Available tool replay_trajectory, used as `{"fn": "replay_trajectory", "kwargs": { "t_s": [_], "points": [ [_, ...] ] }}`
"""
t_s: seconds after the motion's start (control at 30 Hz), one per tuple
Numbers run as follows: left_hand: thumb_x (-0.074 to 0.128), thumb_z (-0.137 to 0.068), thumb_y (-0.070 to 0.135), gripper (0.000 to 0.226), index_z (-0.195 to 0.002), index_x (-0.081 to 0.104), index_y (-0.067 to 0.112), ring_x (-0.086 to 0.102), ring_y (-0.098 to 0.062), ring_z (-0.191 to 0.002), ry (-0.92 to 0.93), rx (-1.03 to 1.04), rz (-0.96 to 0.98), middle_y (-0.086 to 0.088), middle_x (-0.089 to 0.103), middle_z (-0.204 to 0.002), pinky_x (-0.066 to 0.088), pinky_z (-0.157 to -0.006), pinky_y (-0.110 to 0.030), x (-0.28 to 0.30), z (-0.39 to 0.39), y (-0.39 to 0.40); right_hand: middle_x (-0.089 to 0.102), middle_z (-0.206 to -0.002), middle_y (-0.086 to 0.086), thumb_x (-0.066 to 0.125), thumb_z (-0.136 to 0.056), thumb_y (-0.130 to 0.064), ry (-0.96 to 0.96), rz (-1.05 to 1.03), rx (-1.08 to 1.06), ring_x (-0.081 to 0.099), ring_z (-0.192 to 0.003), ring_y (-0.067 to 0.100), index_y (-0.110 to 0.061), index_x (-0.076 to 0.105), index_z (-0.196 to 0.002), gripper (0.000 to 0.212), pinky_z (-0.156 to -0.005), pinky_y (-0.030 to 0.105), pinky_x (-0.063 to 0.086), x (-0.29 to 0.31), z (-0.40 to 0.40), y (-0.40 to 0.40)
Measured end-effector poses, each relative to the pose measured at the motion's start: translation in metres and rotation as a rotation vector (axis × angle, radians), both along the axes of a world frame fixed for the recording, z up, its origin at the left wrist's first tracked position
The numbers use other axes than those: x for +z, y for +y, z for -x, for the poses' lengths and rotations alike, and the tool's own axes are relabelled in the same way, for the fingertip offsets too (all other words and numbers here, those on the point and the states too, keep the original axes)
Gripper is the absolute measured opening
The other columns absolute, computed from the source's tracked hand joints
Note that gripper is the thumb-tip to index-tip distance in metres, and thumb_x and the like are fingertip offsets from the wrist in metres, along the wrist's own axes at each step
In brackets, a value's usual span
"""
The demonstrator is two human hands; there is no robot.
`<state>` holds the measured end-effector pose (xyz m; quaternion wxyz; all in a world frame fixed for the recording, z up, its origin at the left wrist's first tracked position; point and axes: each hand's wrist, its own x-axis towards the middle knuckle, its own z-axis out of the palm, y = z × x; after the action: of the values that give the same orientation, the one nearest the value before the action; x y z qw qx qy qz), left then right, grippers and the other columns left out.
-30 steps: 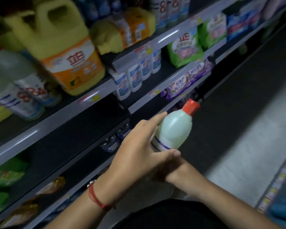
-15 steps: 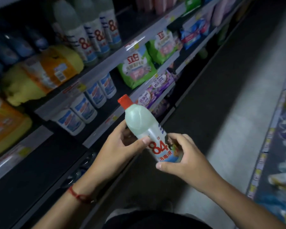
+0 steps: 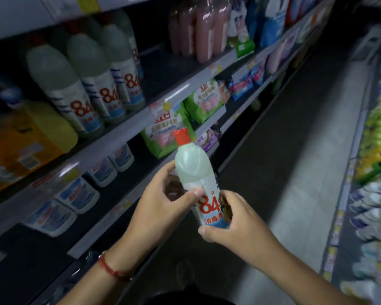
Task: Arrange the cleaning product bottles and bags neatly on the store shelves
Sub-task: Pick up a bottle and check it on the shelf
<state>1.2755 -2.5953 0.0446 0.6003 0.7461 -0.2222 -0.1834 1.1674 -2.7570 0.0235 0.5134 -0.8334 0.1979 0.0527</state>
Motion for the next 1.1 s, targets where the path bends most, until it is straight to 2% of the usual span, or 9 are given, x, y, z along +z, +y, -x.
{"fn": "replay_trajectory", "kwargs": {
  "t_s": [0.1,0.27,0.47,0.57,0.7,0.77,0.87,0.97,1.1],
  "points": [
    [0.079,-0.085,0.033,0.066,-0.143,0.047,0.039,0.065,0.004,-0.111,-0.157,-0.017,-0.040,0.025,0.067,-0.122,0.054,-0.088,-0.016,0.010,-0.033,-0.014,0.062,-0.115,-0.023,0.085,-0.062,-0.050,0.023,-0.041,0.001,0.063,-0.100,-0.009,-0.048,0.050,-0.118,0.067,-0.082,0.019,0.055,0.006,-0.039,-0.023],
    [0.059,-0.095,0.054,0.061,-0.151,0.034,0.048,0.051,0.013,-0.124,-0.453,0.055,-0.203,0.032,0.055,-0.137,0.049,-0.099,-0.020,0.013,-0.089,-0.030,0.072,-0.112,-0.012,0.088,-0.052,-0.048,0.015,-0.149,-0.014,0.070,-0.101,0.002,-0.037,0.058,-0.125,0.079,-0.091,0.032,0.058,0.000,-0.099,-0.048],
    [0.058,-0.096,0.049,0.057,-0.148,0.040,0.035,0.047,-0.005,-0.122,-0.738,0.201,-0.552,0.007,0.055,-0.141,0.037,-0.090,-0.010,0.011,-0.121,-0.042,0.075,-0.108,-0.014,0.091,-0.062,-0.034,-0.004,-0.241,0.068,0.072,-0.099,0.004,-0.032,0.062,-0.124,0.068,-0.092,0.035,0.058,0.008,-0.161,-0.078],
    [0.066,-0.093,0.042,0.058,-0.146,0.044,0.034,0.065,-0.020,-0.104,-0.724,0.267,-0.660,-0.004,0.065,-0.128,0.051,-0.076,-0.026,0.004,-0.127,-0.051,0.077,-0.103,-0.013,0.089,-0.057,-0.044,-0.067,-0.204,0.107,0.073,-0.097,0.007,-0.029,0.067,-0.114,0.063,-0.090,0.039,0.058,0.011,-0.198,-0.095],
    [0.065,-0.086,0.045,0.065,-0.147,0.048,0.029,0.070,-0.030,-0.097,-0.764,0.453,-0.929,-0.009,0.072,-0.110,0.061,-0.069,-0.038,-0.001,-0.126,-0.063,0.077,-0.095,-0.016,0.090,-0.071,-0.027,-0.124,-0.228,0.190,0.073,-0.090,0.003,-0.027,0.069,-0.108,0.044,-0.083,0.029,0.055,0.025,-0.243,-0.109],
    [0.070,-0.081,0.044,0.068,-0.145,0.051,0.027,0.066,-0.037,-0.113,-0.790,0.534,-0.987,-0.014,0.068,-0.124,0.059,-0.086,-0.042,-0.003,-0.127,-0.070,0.077,-0.090,-0.015,0.088,-0.073,-0.023,-0.156,-0.249,0.247,0.072,-0.086,0.001,-0.028,0.069,-0.102,0.034,-0.075,0.021,0.053,0.037,-0.267,-0.114],
    [0.060,-0.083,0.045,0.065,-0.143,0.053,0.024,0.037,-0.043,-0.144,-0.833,0.627,-1.078,-0.018,0.045,-0.154,0.037,-0.115,-0.056,-0.007,-0.133,-0.078,0.077,-0.082,-0.019,0.082,-0.078,-0.006,-0.212,-0.293,0.346,0.072,-0.079,-0.003,-0.028,0.071,-0.097,0.031,-0.066,0.010,0.051,0.050,-0.304,-0.112],
    [0.053,-0.081,0.045,0.069,-0.146,0.051,0.023,0.029,-0.045,-0.148,-0.811,0.704,-1.082,-0.017,0.030,-0.162,0.033,-0.115,-0.061,-0.010,-0.140,-0.088,0.078,-0.089,-0.016,0.085,-0.075,-0.004,-0.245,-0.389,0.368,0.073,-0.083,0.000,-0.030,0.073,-0.102,0.039,-0.070,0.014,0.055,0.052,-0.336,-0.102],
    [0.058,-0.075,0.043,0.075,-0.145,0.052,0.017,0.030,-0.048,-0.146,-0.770,0.793,-1.144,-0.020,0.032,-0.161,0.034,-0.112,-0.065,-0.013,-0.146,-0.100,0.076,-0.103,-0.006,0.086,-0.076,-0.014,-0.281,-0.389,0.440,0.072,-0.096,0.015,-0.024,0.070,-0.110,0.039,-0.084,0.032,0.056,0.048,-0.371,-0.087]
  ]
}}
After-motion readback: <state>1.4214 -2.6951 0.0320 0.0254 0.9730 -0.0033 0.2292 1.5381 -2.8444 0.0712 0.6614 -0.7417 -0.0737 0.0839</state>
